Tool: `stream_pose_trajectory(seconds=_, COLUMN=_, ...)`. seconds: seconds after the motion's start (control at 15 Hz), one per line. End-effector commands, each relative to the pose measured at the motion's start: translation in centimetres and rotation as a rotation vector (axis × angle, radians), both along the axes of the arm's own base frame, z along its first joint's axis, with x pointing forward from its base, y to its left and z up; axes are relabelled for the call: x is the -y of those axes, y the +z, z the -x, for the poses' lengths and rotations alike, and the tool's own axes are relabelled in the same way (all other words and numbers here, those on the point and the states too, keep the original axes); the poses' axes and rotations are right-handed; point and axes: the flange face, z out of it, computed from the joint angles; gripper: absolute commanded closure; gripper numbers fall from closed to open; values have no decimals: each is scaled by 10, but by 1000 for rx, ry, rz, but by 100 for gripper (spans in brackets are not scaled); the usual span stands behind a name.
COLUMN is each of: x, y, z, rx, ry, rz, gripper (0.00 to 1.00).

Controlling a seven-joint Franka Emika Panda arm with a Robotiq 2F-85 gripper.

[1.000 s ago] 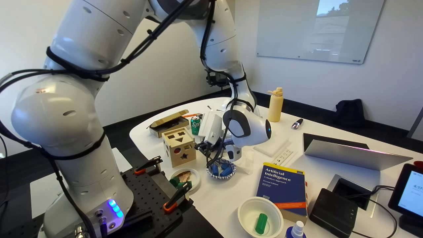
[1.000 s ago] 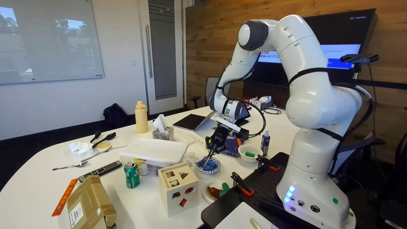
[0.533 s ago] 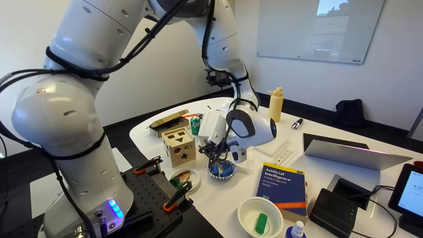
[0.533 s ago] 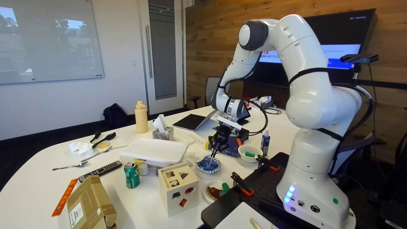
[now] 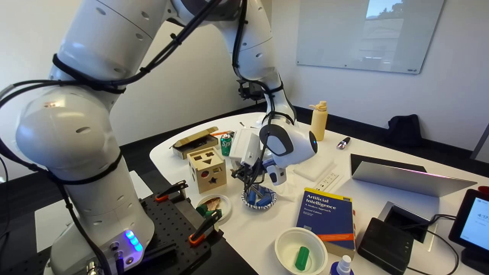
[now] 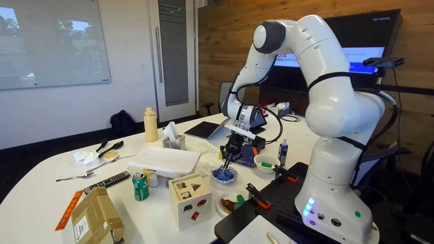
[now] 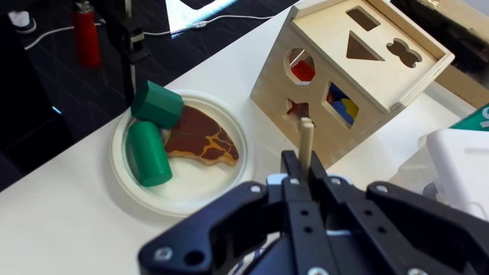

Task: Stir the contents in the bowl

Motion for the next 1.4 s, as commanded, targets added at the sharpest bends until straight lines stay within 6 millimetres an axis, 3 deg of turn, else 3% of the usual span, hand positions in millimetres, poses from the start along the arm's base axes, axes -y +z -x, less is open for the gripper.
stream_pose_trajectory(seconds=0.0, x=-13, y=11, z=-6, rx=19, ry=14, rz=-39, gripper=98)
stream_pose_trajectory(seconds=0.33, x=-17, y=15, z=1, rx=-37, ry=-14, rz=-91, gripper=98)
stream_pose_trajectory(seconds=0.93, x=13, y=18, z=9, rx=-19, ry=-47, rz=16, gripper=98)
stream_pose_trajectory(seconds=1.33, x=2, y=18, z=-1, rx=36, ry=-11, rz=40, gripper=98)
